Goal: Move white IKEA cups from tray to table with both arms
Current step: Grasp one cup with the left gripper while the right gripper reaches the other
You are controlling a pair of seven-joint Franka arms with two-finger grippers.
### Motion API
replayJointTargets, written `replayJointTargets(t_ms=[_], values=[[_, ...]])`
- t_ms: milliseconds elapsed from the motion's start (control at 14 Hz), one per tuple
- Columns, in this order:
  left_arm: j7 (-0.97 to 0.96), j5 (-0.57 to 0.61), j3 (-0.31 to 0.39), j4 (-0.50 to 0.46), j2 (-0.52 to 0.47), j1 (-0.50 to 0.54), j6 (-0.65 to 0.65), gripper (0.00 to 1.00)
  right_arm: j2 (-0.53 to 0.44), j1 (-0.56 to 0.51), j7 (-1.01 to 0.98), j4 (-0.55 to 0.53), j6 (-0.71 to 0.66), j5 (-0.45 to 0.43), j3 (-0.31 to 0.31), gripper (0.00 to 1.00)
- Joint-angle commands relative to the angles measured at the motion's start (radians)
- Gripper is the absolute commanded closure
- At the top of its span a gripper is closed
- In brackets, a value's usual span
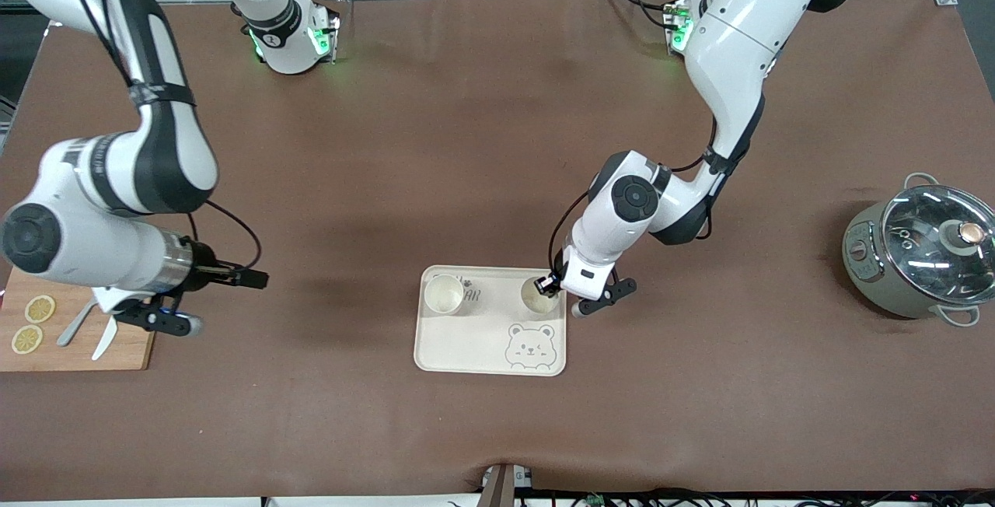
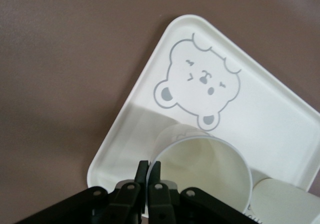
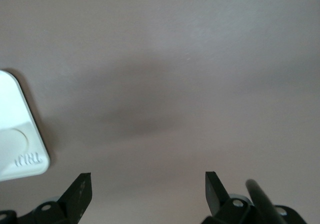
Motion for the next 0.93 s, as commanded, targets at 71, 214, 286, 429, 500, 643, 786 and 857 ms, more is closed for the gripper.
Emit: replayJointTargets(t_ms=[71, 214, 286, 429, 500, 643, 786, 857], values=[[0.028, 0.010, 0.012, 0.030, -0.043, -0.001, -0.016, 1.00, 0.070, 0.106, 0.211, 0.029, 0.106, 0.062, -0.005, 0.00], [0.057, 0.010, 0.015, 0.030, -0.100, 0.030, -0.109, 1.00, 0.110, 0.165, 0.283, 0.032, 0.167, 0.064, -0.007, 0.00], [0.090, 0.010, 0.015, 0.024, -0.135, 0.039, -0.164, 1.00, 0.136, 0.176, 0.319, 0.034, 0.187, 0.066, -0.007, 0.00], [0.141, 0.010, 0.013, 0.015, -0.186, 0.085, -0.261, 1.00, 0.158, 0.220, 0.375, 0.035, 0.219, 0.069, -0.005, 0.00], [0.178, 0.009, 0.013, 0.007, -0.203, 0.103, -0.310, 1.00, 0.166, 0.254, 0.409, 0.035, 0.238, 0.066, -0.005, 0.00], [0.282, 0.009, 0.013, -0.004, -0.227, 0.171, -0.377, 1.00, 0.185, 0.289, 0.461, 0.035, 0.279, 0.067, -0.005, 0.00], [0.379, 0.009, 0.012, -0.031, -0.238, 0.235, -0.445, 1.00, 0.207, 0.321, 0.462, 0.035, 0.301, 0.067, -0.005, 0.15], [0.400, 0.009, 0.012, -0.056, -0.238, 0.264, -0.453, 1.00, 0.215, 0.337, 0.463, 0.035, 0.308, 0.066, -0.005, 0.20]])
